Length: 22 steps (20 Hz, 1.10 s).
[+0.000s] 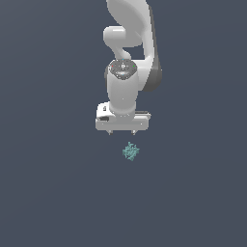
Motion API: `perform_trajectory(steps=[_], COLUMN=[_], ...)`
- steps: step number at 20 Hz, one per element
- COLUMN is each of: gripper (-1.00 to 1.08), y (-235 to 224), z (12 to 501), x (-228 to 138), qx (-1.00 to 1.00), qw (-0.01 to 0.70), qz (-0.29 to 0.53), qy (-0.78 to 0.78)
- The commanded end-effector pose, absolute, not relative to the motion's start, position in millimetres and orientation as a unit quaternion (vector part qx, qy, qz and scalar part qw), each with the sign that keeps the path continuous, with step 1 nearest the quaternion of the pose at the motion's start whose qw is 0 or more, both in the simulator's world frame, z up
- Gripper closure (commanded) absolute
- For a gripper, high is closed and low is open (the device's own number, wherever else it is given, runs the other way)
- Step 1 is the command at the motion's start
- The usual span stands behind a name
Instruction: Pick up the object and move it to a goal position.
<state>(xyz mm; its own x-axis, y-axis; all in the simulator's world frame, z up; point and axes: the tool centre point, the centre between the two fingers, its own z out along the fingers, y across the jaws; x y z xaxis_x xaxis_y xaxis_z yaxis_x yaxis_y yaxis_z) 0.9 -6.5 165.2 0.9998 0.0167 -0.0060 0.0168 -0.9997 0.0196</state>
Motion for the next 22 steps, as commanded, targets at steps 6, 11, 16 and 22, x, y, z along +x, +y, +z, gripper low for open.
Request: perform_trajectory(steps=[6, 11, 16, 22], gripper=[-0.92, -0.92, -0.92, -0.92], y=[-6.0, -5.5, -5.1, -2.1], z=[167.3, 169.8, 168.7, 163.4], x=[3.1, 5.7, 5.7, 7.5], qx=[1.000, 1.000, 1.000, 1.000], qw=[0.007, 0.004, 0.004, 0.003], qz=[-0.004, -0.004, -0.004, -0.004], qy=[0.012, 0.017, 0.013, -0.011])
